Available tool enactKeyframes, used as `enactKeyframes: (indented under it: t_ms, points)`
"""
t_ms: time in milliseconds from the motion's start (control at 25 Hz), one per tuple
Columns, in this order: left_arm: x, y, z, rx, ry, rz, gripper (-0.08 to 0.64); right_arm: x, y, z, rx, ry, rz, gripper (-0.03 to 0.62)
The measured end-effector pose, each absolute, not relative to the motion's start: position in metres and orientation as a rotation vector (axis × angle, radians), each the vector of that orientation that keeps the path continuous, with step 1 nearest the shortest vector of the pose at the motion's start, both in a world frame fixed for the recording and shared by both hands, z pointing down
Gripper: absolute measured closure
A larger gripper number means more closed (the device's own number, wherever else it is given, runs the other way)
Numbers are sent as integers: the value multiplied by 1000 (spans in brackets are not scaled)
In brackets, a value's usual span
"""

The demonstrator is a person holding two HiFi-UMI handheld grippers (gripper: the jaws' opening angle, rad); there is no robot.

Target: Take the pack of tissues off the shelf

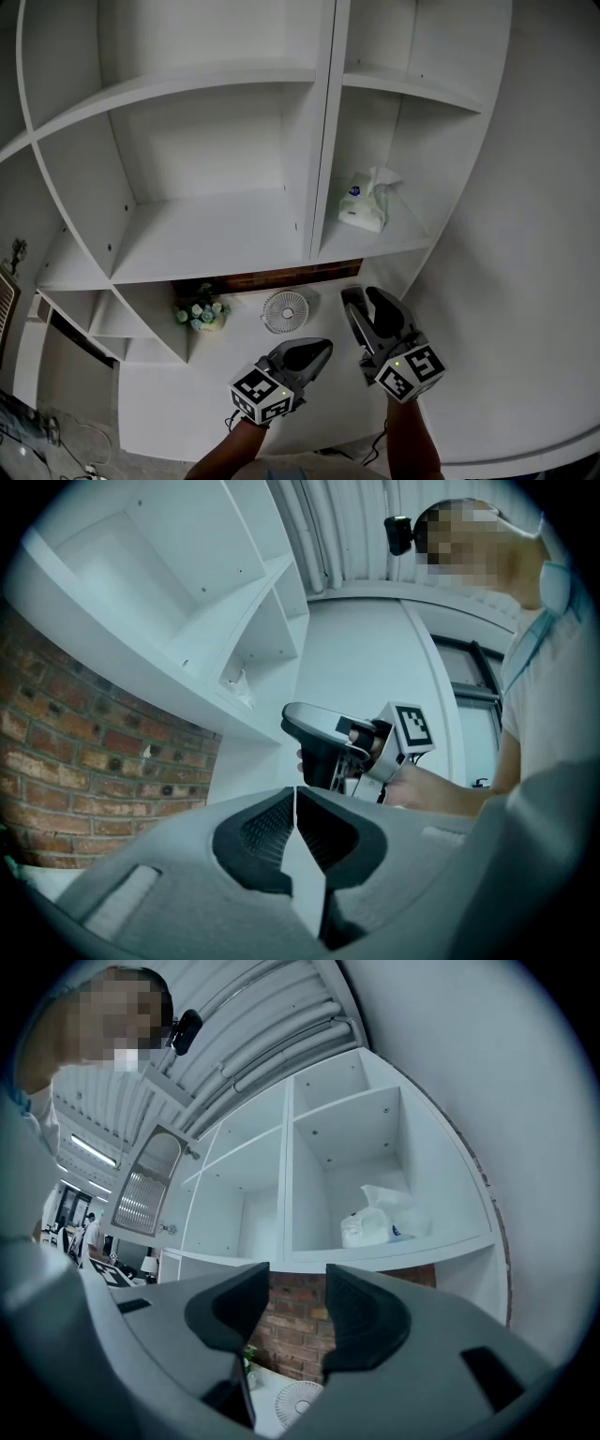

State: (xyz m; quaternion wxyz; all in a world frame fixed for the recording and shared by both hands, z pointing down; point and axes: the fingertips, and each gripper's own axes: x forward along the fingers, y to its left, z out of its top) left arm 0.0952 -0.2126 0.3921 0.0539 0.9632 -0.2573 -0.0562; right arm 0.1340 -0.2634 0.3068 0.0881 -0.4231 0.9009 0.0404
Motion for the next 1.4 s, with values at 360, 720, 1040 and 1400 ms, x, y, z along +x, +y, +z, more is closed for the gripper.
enactKeyframes:
  t_ms: [360, 720, 1040, 1400]
  points:
    - [95, -216, 394, 2922, -784, -166, 546, 133, -273, 301, -1252, 2695, 150, 410]
    - [101, -215, 398, 2919, -770, -157, 546, 140, -283, 294, -1273, 2686, 169, 410]
    - [104, -215, 398, 2920, -771, -153, 546, 146, -290, 289, -1283, 2666, 177, 410]
    - [104, -217, 402, 2909, -780, -145, 546, 154, -302, 284, -1319, 2651, 191, 410]
